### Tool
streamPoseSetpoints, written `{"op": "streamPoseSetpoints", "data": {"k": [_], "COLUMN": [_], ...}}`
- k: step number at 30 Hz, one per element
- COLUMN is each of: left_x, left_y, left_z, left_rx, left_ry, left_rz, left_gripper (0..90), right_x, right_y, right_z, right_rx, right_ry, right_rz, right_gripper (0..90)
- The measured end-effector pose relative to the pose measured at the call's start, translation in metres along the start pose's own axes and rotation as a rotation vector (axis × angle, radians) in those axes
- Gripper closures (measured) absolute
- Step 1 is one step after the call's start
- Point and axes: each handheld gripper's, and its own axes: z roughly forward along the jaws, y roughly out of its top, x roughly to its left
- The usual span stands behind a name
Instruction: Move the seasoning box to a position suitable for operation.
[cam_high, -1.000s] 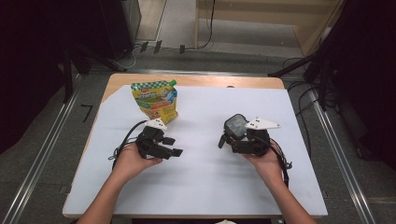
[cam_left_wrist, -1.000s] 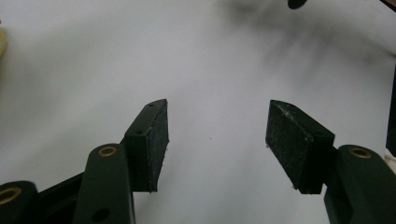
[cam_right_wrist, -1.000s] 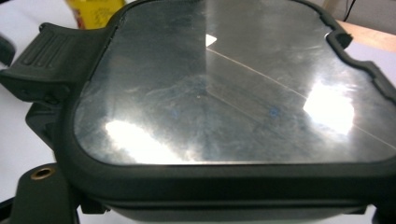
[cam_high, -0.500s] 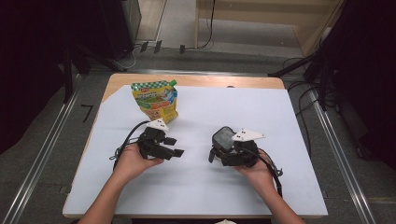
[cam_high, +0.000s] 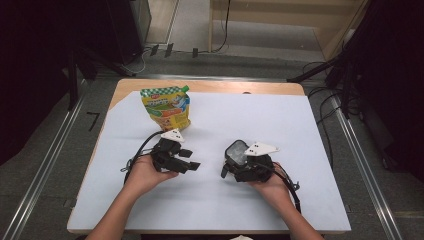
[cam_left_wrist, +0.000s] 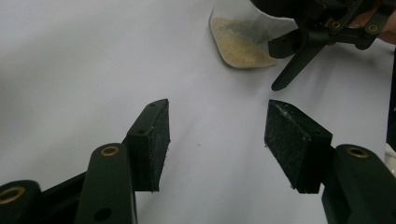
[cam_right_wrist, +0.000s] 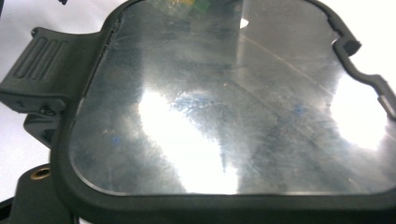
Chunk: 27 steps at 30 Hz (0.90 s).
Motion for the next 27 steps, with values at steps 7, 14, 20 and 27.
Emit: {"op": "streamPoseSetpoints", "data": {"k": [7,14,20,27], "left_x": [-0.002,-0.004,-0.005,-0.008], "left_y": [0.001,0.011,0.018,0.037], "left_z": [0.001,0.007,0.008,0.008], "left_rx": [-0.003,0.017,0.022,0.012], "left_ry": [-0.003,0.000,-0.038,-0.078], "left_rz": [-0.001,0.021,0.002,0.024], "left_gripper": [41.6,49.7,55.9,75.4], "right_x": [-0.003,-0.004,-0.008,-0.012], "right_y": [0.000,-0.003,-0.007,-0.011], "right_z": [-0.003,-0.025,-0.045,-0.071], "right_rx": [0.015,0.054,0.074,0.088], "right_ry": [0.025,0.037,0.075,0.076], "right_rz": [0.040,0.042,0.075,0.070], "right_gripper": [13.4,16.5,24.5,45.5]}}
